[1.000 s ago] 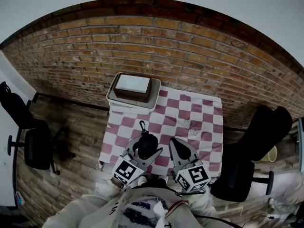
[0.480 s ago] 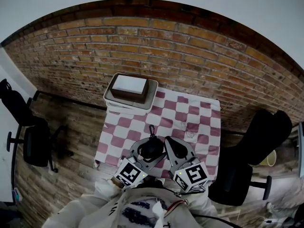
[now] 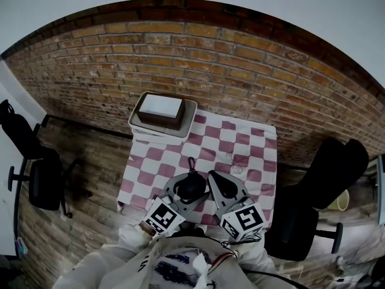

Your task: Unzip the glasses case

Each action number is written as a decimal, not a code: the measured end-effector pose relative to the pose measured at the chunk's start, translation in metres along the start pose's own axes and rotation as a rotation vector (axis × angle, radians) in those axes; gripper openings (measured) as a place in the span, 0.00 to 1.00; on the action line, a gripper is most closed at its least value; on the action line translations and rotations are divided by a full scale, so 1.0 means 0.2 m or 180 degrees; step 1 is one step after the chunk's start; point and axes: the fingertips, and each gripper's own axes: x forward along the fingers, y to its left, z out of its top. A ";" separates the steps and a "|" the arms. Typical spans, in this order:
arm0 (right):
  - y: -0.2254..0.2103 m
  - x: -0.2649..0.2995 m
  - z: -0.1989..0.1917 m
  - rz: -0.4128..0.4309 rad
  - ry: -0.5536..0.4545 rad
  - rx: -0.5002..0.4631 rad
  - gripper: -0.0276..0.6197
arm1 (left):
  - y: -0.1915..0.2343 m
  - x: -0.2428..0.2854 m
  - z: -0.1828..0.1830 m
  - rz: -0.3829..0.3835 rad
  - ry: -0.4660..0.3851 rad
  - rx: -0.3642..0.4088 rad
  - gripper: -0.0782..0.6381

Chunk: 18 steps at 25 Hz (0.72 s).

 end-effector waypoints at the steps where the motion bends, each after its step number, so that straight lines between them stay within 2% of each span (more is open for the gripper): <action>1: -0.01 0.00 0.00 0.0012 0.0014 -0.0019 0.07 | -0.02 0.01 0.00 -0.0038 0.0009 0.0068 0.46; 3: -0.03 -0.01 0.01 0.0051 0.0034 -0.0045 0.07 | -0.06 0.02 0.01 -0.0090 0.0009 0.0149 0.46; 9: -0.03 -0.02 0.00 0.0185 0.0031 0.0052 0.07 | -0.09 0.04 0.02 -0.0206 -0.0020 0.0086 0.46; 13: 0.02 -0.01 -0.04 0.0314 0.0107 0.0064 0.07 | -0.11 0.06 0.00 -0.0223 0.0056 0.0215 0.46; 18: 0.03 -0.02 -0.04 0.0314 0.0117 -0.0034 0.06 | -0.11 0.08 -0.01 -0.0214 0.0085 0.0100 0.46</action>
